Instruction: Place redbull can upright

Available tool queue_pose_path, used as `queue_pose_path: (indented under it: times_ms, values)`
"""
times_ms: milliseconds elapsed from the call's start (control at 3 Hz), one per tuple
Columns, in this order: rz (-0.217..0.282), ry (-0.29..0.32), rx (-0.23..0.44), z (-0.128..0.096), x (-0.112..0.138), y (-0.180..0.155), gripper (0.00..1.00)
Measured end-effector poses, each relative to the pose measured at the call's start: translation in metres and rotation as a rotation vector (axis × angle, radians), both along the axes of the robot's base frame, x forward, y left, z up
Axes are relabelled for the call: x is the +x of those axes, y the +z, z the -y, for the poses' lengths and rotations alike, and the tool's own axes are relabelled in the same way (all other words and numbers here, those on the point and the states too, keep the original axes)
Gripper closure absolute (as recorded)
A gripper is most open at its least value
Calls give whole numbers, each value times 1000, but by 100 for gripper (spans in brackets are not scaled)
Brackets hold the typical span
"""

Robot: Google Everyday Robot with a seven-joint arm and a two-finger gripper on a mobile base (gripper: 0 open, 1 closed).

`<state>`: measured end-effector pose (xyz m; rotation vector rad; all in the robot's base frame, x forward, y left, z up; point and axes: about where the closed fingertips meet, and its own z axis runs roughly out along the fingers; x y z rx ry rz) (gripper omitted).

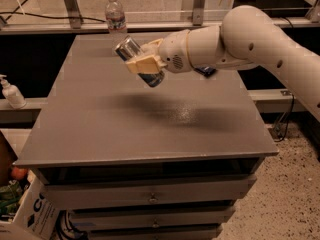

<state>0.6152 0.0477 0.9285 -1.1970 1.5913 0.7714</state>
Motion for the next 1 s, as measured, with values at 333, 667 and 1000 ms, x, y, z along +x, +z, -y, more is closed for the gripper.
queue_pose_path:
  times_ms: [333, 667, 1000]
  values:
    - [-2, 0, 1, 0, 0, -1, 100]
    - [-12, -29, 48, 18, 2, -5, 100]
    - [-19, -61, 110, 42, 2, -11, 100]
